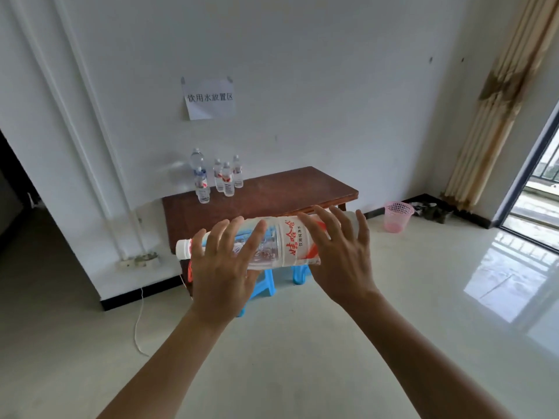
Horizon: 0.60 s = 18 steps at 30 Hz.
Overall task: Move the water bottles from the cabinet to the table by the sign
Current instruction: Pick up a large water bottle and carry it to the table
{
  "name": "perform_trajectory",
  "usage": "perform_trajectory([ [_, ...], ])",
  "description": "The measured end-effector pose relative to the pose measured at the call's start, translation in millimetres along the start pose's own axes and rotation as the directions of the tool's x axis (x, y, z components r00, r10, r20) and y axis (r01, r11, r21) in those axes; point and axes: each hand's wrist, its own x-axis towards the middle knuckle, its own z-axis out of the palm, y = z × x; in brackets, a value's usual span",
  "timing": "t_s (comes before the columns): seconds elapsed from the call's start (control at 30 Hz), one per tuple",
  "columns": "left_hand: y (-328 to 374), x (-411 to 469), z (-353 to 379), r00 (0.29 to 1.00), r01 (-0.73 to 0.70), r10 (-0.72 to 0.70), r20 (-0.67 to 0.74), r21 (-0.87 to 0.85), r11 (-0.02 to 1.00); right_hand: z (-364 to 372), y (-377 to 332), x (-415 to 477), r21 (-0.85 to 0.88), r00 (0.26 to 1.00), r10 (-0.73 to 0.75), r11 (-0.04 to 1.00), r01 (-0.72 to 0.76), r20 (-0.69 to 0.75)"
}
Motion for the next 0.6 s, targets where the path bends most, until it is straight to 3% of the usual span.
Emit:
perform_trajectory([
  [0.27, -32.3, 94.5, 155.6, 0.998, -0.055, 0.055, -0.005, -0.018, 0.998, 139.1, 91.7, 68.8, 0.000, 0.997, -0.010, 1.000, 0.010, -0.079],
  [0.6, -100.8, 235.8, 314.7, 0.993, -0.114, 0.116, -0.031, 0.047, 0.992, 311.6, 180.0, 205.6, 0.086, 0.998, 0.028, 0.996, -0.032, 0.051],
])
